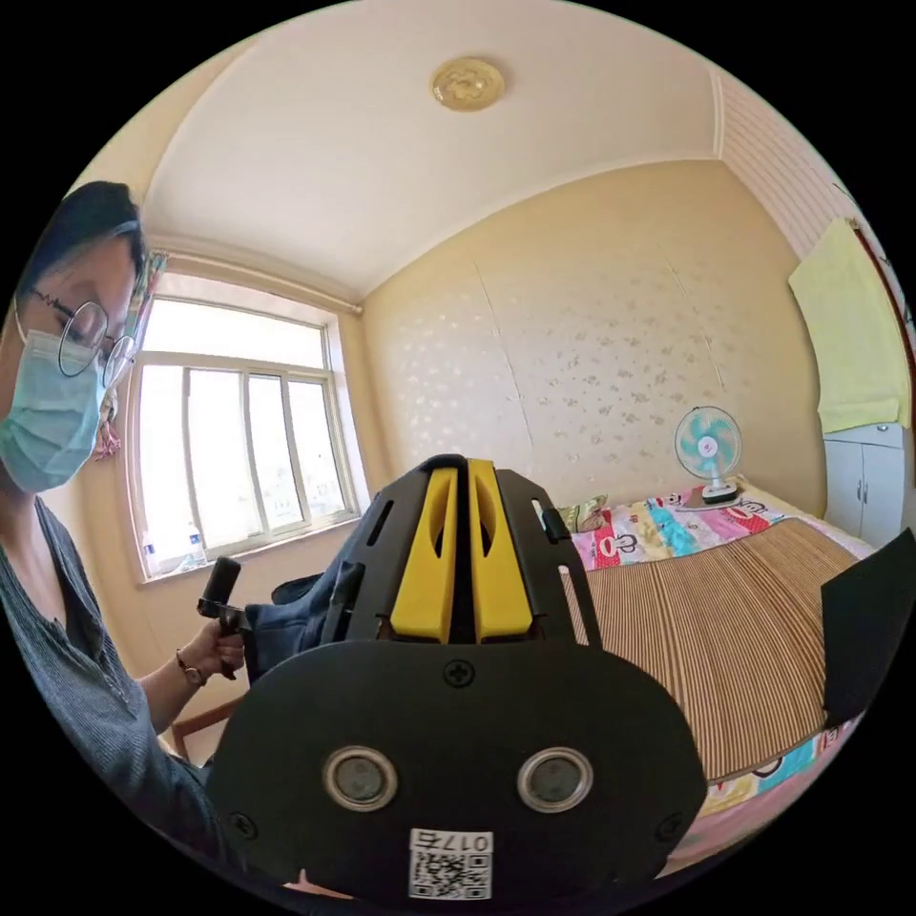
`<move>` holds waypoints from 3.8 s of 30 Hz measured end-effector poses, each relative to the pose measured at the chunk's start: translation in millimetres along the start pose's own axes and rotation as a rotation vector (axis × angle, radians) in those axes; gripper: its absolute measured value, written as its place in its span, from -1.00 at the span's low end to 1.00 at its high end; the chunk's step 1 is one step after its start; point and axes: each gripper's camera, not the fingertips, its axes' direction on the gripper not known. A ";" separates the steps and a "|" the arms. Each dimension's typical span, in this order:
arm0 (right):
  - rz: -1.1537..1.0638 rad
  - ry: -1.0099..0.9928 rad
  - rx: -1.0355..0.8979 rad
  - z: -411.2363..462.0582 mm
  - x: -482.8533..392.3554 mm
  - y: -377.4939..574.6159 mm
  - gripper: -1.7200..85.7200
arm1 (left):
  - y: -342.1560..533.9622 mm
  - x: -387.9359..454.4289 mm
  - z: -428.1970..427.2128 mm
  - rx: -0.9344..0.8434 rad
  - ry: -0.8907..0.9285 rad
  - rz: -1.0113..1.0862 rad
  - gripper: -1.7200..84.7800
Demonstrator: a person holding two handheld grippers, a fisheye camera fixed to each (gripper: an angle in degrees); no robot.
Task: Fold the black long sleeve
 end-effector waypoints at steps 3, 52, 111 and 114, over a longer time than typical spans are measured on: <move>-0.065 0.171 0.053 0.7 -46.5 -16.7 -0.89 | -3.0 3.0 73.2 -0.066 -0.014 -0.010 -0.84; 0.194 0.298 -1.120 286.8 222.7 131.2 -0.79 | -75.1 -306.5 408.1 -0.606 -0.487 -0.283 -0.72; 0.331 0.213 -0.981 227.3 263.4 203.5 -0.95 | 7.1 -19.8 -462.4 0.748 -0.420 -0.456 -0.91; 0.266 0.242 -0.859 209.1 244.7 222.0 -0.95 | -98.7 4.7 -331.9 0.623 -0.386 -0.288 -0.88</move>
